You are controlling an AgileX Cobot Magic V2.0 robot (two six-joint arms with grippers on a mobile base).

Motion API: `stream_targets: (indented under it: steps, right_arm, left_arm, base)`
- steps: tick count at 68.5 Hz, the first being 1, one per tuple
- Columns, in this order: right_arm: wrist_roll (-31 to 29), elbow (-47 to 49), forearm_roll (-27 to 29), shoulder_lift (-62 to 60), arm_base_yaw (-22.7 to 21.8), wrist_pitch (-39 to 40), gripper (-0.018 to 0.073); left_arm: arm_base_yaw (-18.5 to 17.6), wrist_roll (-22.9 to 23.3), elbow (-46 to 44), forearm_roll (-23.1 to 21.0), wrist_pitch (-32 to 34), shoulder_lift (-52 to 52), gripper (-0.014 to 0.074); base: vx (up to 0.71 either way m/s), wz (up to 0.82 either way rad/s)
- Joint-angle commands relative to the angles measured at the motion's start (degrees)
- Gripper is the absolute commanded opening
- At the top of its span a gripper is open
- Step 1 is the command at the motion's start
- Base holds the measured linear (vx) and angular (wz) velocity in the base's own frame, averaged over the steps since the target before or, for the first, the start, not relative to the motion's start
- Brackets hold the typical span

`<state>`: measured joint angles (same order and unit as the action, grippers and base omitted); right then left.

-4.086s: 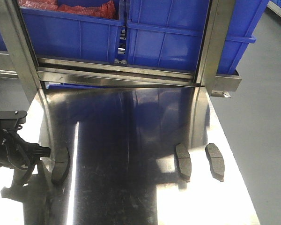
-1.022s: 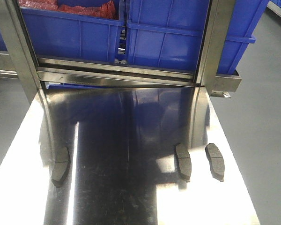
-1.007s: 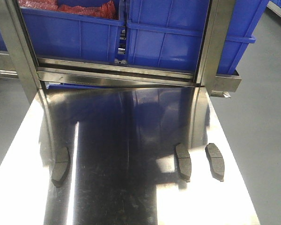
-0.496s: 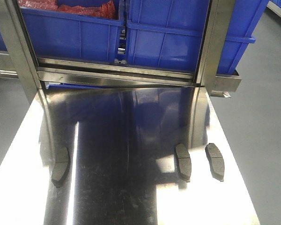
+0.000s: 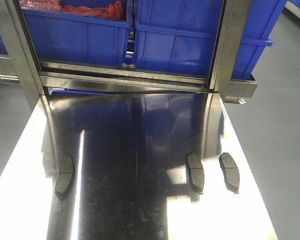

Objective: Move and align brake pads A on conveyor

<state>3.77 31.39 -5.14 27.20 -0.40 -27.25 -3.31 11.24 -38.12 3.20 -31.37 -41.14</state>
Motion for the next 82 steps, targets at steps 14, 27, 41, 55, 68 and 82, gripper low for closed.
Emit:
stream_targets:
  steps: [14,27,41,55,68,82]
  right_arm:
    - [-0.19,1.77,-0.53,0.65,-0.27,3.58,0.0729]
    - [0.09,2.0,5.14,1.29,-0.27,6.05,0.0709]
    - [-3.77,6.59,8.06,14.0,-0.27,0.72,0.0645]
    - [-6.23,11.12,9.2,30.39,-0.16,0.11,0.0622]
    - [-6.23,13.13,11.47,41.88,-0.16,2.62,0.0614]
    - [-6.23,16.05,11.81,50.33,1.18,0.71,0.0608]
  left_arm:
    - [-0.25,0.28,-1.82,-0.08,4.74,0.21,0.0164]
    - [-0.25,0.28,-1.82,-0.08,4.74,0.21,0.0164]
    - [-0.25,0.28,-1.82,-0.08,4.74,0.21,0.0164]
    - [-0.25,0.28,-1.82,-0.08,4.74,0.21,0.0164]
    - [-0.25,0.28,-1.82,-0.08,4.74,0.21,0.0164]
    - [-0.25,0.28,-1.82,-0.08,4.74,0.21,0.0164]
  base:
    - [0.0,0.0]
    - [0.0,0.0]
    - [0.0,0.0]
    - [0.0,0.0]
    - [0.0,0.0]
    - [0.0,0.0]
